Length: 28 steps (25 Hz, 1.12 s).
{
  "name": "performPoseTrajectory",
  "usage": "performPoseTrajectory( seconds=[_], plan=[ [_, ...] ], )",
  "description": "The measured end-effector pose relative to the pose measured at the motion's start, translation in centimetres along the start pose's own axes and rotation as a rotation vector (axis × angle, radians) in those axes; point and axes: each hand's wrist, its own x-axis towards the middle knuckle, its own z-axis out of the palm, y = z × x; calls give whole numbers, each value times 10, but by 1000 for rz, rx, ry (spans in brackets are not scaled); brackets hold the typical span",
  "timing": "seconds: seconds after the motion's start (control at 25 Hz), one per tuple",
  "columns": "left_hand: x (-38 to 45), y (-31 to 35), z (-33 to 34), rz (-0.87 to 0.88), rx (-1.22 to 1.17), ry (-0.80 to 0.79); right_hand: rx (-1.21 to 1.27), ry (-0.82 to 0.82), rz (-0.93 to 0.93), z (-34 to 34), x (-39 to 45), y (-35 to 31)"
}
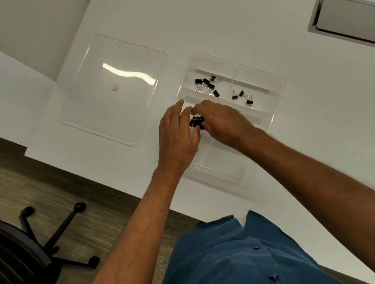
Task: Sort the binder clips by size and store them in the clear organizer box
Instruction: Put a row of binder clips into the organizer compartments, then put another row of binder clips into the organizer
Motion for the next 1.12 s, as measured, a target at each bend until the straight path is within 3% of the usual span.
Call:
performPoseTrajectory(
  seconds=[0.16, 0.48, 1.12],
  plan=[
    [1, 6, -4, 28, 52, 7, 36, 172, 12, -16, -24, 7],
    [-12, 71, 5, 192, -1, 45, 139, 451, 324, -44, -141, 67],
    [-80, 318, 113, 504, -137, -307, 216, 583, 791, -34, -419, 219]
  ],
)
